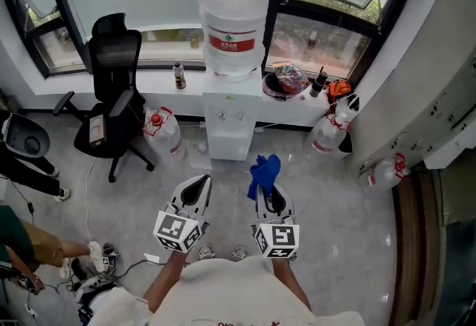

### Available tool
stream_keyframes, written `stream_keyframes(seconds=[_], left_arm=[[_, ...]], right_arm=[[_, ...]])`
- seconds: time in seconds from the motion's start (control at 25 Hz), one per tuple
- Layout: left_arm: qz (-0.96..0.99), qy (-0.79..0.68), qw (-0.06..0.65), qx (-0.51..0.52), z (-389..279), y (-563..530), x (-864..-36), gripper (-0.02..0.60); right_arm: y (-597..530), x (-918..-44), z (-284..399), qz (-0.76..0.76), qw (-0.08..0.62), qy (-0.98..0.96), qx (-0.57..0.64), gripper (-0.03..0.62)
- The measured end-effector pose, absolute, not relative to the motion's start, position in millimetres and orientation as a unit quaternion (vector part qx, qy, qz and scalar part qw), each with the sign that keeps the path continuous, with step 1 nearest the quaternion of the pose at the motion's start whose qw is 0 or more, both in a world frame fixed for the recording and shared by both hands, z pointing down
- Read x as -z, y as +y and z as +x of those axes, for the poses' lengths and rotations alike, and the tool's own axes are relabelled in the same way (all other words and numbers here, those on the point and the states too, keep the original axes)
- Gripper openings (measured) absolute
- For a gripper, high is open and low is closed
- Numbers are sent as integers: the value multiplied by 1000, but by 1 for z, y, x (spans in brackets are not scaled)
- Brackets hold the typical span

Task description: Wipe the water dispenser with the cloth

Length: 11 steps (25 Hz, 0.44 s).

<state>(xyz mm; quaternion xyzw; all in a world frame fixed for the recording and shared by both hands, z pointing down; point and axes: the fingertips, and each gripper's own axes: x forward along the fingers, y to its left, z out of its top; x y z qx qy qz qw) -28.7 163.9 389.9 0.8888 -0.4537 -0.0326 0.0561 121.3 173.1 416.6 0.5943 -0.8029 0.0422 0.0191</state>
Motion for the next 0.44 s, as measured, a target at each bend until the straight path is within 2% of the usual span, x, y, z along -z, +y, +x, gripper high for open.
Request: stream_keyframes(seconds=[0.44], left_arm=[[889,-453,58,35,-32,166,-391,11]], right_arm=[[176,-418,113,589,22,-807,-41,95]])
